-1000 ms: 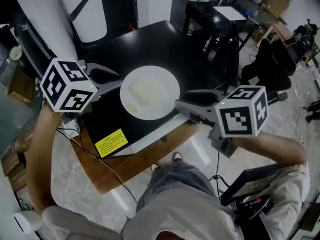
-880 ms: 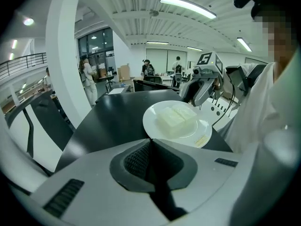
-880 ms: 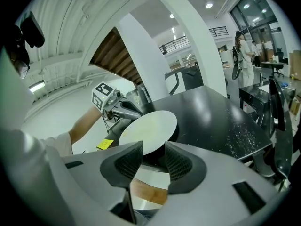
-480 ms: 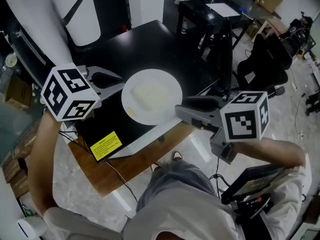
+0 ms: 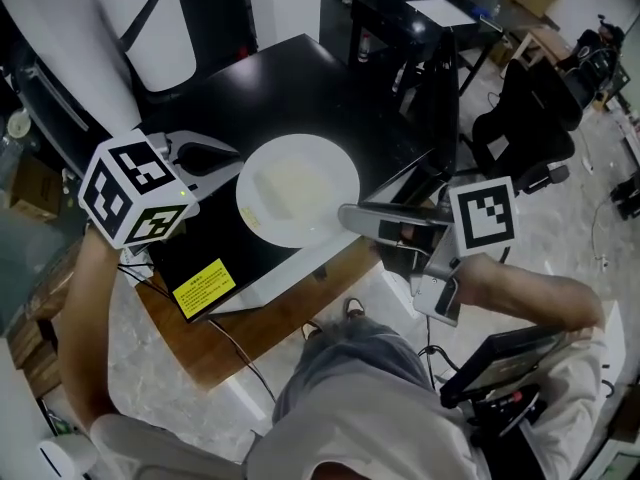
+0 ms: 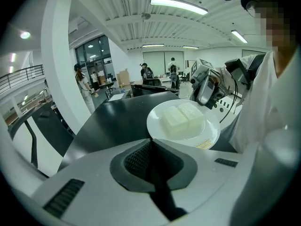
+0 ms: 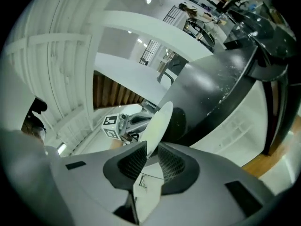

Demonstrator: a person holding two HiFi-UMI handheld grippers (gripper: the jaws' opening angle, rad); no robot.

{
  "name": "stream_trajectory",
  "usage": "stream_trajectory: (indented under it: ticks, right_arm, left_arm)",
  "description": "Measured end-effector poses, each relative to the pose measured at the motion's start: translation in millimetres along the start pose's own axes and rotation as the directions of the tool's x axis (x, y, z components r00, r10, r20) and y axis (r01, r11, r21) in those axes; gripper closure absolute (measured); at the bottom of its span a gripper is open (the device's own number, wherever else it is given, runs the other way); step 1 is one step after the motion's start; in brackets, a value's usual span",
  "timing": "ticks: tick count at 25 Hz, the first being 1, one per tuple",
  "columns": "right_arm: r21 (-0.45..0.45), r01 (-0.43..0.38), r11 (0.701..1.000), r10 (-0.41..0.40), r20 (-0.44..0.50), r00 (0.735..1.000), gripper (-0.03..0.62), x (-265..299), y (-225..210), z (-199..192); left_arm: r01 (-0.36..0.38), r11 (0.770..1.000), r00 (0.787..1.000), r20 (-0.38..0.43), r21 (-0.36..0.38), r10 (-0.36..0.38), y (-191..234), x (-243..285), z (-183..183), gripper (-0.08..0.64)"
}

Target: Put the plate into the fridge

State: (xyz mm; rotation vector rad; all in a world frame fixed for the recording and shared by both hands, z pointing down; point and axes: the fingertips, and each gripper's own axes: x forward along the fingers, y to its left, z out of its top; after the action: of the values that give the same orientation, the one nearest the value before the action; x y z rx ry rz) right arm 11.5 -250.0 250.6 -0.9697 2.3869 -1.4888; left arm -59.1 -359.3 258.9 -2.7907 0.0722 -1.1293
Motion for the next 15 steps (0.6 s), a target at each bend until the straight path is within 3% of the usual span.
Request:
stream_trajectory:
  ticks: [5,12,15]
  right_arm:
    - [0.062,-0.108,0.992,0.106,0.024,0.994,0.523,7,12,0]
    - [0.173,-0.190,0.966,0.183,0.059,0.981,0.523,11,16,-6]
    - [0.168,-0.181,0.969,0.172,0.065,0.983,0.532,12,19,-2]
  left_arm:
    - [-0.026,1.000,0.999,0.030,-0.004,0.026,-1,-5,-2,0.537]
    - [-0.047,0.999,0.998,0.035,-0.018,0.048,-3,-6,2,0.541]
    - [-0.048,0.999,0.998,0.044,-0.024,0.049,1,-11,5,0.541]
